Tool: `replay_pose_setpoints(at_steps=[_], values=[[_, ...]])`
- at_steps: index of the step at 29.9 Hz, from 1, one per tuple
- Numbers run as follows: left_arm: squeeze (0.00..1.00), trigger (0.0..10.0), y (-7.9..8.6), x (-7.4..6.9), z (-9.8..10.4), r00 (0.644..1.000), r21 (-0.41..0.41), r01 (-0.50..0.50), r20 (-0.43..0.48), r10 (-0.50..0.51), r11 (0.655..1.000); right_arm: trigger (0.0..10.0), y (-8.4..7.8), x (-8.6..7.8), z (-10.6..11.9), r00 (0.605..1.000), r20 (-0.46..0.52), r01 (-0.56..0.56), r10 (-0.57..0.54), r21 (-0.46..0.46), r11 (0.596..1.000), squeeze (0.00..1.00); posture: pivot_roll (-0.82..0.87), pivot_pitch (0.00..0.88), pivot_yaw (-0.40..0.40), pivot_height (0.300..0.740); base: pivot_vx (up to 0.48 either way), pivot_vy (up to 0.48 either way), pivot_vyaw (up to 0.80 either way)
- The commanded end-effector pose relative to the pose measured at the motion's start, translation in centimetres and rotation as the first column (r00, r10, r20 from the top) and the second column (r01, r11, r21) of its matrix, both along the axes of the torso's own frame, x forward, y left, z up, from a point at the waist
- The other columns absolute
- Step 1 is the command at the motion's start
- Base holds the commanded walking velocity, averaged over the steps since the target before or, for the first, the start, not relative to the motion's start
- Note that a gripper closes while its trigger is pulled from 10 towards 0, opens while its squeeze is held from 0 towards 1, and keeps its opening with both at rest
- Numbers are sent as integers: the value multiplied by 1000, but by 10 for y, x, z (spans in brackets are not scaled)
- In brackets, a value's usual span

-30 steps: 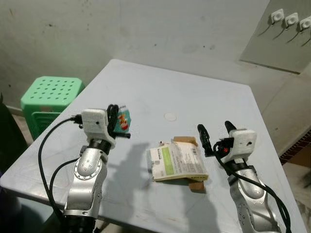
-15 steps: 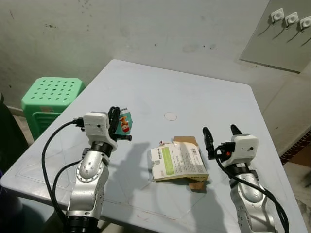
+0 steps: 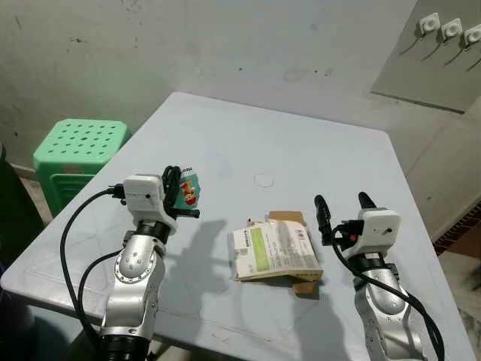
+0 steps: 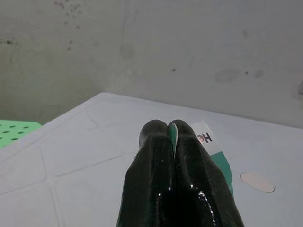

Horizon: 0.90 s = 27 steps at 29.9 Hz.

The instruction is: Picking trash to rubbish bin

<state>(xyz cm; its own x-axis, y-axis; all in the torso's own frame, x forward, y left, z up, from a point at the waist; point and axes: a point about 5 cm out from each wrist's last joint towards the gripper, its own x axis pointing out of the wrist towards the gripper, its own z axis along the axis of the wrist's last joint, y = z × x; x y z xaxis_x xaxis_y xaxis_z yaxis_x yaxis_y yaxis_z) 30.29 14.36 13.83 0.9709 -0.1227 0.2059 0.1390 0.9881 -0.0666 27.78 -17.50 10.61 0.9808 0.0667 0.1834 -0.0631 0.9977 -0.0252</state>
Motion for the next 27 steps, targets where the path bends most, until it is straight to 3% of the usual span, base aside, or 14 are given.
replay_pose_setpoints(at_steps=[1,27], values=[[0,10000,-2,3,2,1000,-3,6,4,-6,1000,10000,-6,1,0,1000,4,30,-30,1,1000,0,12,0,-84,740,0,0,0],[0,10000,-2,7,0,1000,-16,12,-22,-12,1000,10000,-3,0,-2,1000,-13,27,-27,4,1000,0,8,0,-83,740,0,0,0]])
